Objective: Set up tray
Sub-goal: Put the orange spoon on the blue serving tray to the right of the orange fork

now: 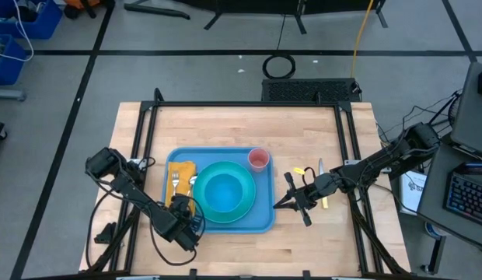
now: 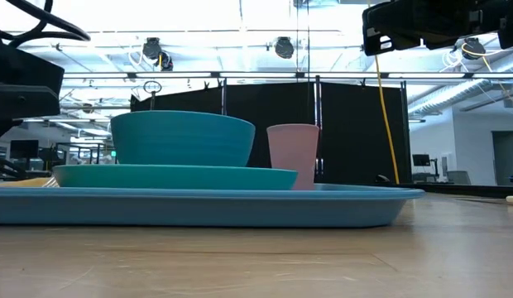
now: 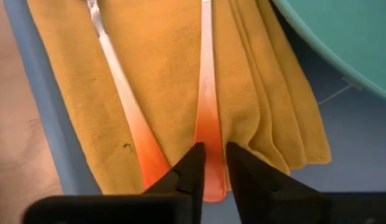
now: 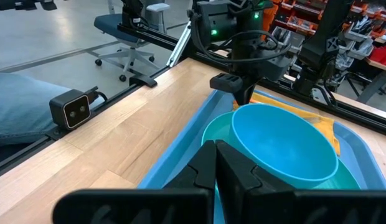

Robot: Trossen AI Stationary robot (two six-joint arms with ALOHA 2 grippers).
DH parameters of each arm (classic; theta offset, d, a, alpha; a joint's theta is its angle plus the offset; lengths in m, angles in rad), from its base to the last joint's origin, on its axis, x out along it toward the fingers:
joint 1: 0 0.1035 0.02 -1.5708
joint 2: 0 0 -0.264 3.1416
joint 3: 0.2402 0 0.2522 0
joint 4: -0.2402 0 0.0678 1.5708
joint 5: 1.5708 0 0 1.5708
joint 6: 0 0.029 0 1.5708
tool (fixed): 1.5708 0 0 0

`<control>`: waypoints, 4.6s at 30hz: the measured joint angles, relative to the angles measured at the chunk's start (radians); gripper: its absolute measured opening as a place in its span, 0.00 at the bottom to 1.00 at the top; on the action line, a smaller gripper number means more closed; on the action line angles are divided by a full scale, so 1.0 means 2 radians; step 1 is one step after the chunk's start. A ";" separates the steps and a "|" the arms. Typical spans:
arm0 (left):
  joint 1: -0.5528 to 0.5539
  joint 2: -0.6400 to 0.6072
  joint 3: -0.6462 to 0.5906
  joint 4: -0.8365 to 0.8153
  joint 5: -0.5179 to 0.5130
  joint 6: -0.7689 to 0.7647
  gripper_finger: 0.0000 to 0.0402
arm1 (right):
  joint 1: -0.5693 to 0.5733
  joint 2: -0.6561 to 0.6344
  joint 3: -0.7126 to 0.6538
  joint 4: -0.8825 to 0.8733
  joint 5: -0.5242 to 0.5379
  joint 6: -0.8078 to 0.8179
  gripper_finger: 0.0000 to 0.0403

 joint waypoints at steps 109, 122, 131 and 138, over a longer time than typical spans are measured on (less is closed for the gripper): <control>0.012 -0.048 -0.003 -0.055 -0.102 0.036 0.30 | -0.010 0.056 0.000 0.045 0.000 0.002 0.00; 0.015 -0.040 -0.010 -0.039 -0.105 0.036 0.30 | -0.010 0.056 0.000 0.045 0.000 0.003 0.00; 0.015 -0.040 -0.041 0.004 -0.094 0.030 0.30 | -0.010 0.056 0.000 0.046 0.000 0.003 0.00; 0.017 -0.039 -0.051 0.012 -0.082 0.027 0.30 | -0.010 0.056 0.000 0.050 0.000 0.003 0.00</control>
